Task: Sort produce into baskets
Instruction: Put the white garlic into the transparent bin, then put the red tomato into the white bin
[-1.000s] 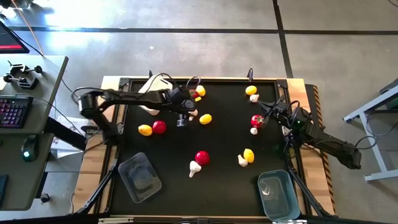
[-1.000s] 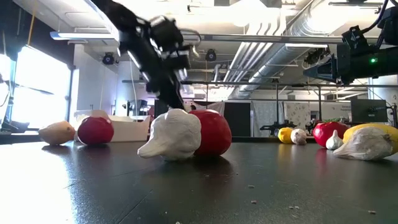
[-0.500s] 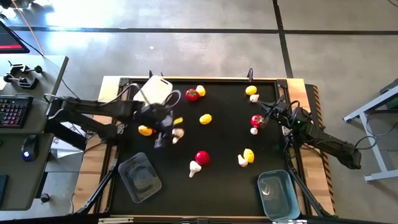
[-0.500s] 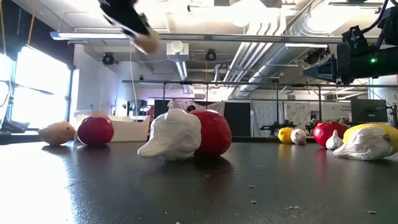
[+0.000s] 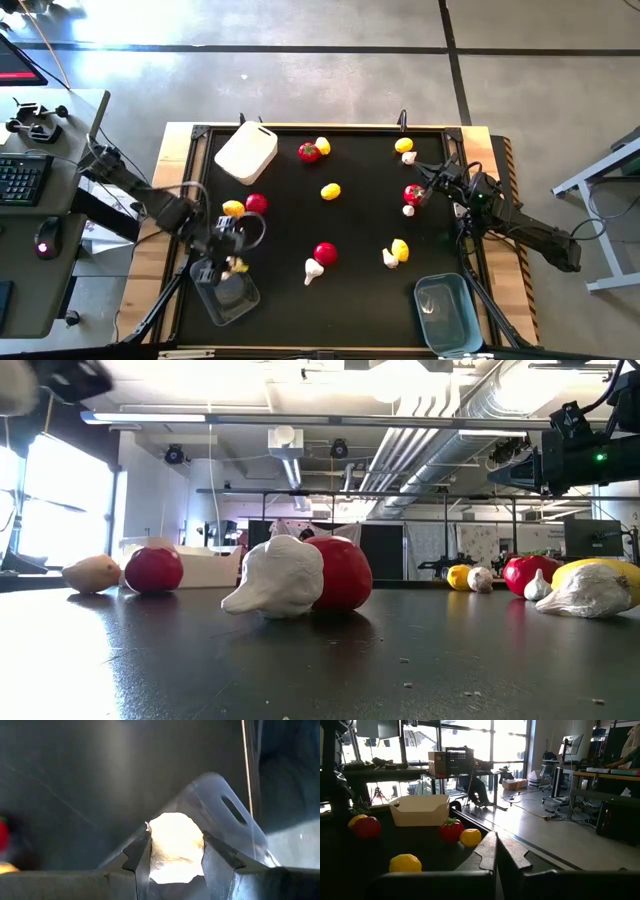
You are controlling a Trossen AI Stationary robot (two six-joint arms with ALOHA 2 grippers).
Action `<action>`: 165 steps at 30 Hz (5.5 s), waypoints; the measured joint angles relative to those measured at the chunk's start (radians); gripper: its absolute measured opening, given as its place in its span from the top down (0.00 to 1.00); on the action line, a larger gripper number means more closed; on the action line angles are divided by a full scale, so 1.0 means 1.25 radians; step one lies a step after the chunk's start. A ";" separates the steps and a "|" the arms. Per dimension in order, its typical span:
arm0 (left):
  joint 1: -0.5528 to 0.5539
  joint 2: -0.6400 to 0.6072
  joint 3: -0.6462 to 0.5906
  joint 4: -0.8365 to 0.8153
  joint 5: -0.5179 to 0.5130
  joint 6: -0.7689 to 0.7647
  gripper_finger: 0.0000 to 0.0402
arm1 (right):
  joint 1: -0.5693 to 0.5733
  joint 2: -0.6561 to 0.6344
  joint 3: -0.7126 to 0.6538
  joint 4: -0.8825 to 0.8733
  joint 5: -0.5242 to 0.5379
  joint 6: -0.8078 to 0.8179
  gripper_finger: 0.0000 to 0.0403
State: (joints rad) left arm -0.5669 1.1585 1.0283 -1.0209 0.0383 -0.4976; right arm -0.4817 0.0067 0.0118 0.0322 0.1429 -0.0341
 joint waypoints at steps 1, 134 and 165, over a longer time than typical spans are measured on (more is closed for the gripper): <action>-0.021 0.009 -0.001 -0.008 0.001 -0.018 0.70 | 0.000 0.000 0.000 0.000 0.000 0.000 1.00; 0.822 0.266 -0.443 1.630 0.336 0.372 1.00 | 0.000 0.157 0.000 0.101 0.094 0.140 0.33; 0.838 0.265 -0.443 1.603 0.409 0.372 1.00 | 0.092 0.705 0.517 -0.715 0.046 0.531 0.27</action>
State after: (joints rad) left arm 0.4805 1.4902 0.4747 0.9834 0.5499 -0.0324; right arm -0.3670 0.8881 0.6575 -0.8610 0.2001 0.6300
